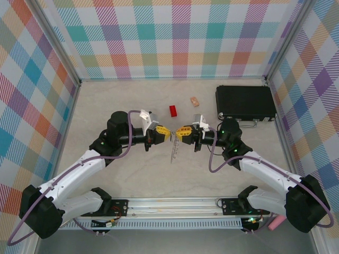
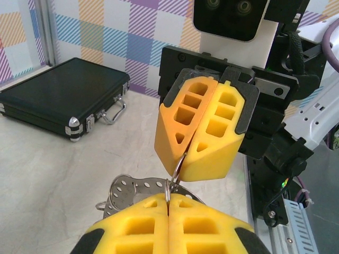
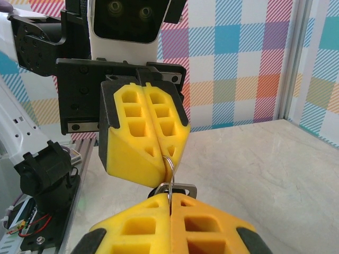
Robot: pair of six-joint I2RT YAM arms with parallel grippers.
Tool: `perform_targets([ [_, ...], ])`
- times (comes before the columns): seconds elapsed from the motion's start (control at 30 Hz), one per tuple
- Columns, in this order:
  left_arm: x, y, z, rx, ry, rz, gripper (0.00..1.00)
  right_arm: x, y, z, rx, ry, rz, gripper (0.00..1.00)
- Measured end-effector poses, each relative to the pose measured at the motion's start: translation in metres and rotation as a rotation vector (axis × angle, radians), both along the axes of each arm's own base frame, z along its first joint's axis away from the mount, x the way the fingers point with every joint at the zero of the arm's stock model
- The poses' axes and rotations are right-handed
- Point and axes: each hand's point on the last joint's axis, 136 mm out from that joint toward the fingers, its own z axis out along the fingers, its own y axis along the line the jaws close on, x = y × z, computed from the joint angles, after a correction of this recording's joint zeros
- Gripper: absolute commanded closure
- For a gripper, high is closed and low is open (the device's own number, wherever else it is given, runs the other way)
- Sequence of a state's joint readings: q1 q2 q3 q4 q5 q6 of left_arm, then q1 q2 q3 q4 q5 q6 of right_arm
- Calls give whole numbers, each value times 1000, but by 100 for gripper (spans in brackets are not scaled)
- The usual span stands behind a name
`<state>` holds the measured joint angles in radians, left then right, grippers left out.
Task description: Put the keys on the keyring
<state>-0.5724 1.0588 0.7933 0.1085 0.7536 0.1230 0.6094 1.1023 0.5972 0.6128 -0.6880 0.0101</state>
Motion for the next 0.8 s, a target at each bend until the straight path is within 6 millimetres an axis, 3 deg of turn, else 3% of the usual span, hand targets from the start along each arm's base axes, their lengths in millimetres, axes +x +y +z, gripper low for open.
perform_targets([
  [0.8,0,0,-1,0,0,0,100,0,0,-1,-1,2,0,100],
])
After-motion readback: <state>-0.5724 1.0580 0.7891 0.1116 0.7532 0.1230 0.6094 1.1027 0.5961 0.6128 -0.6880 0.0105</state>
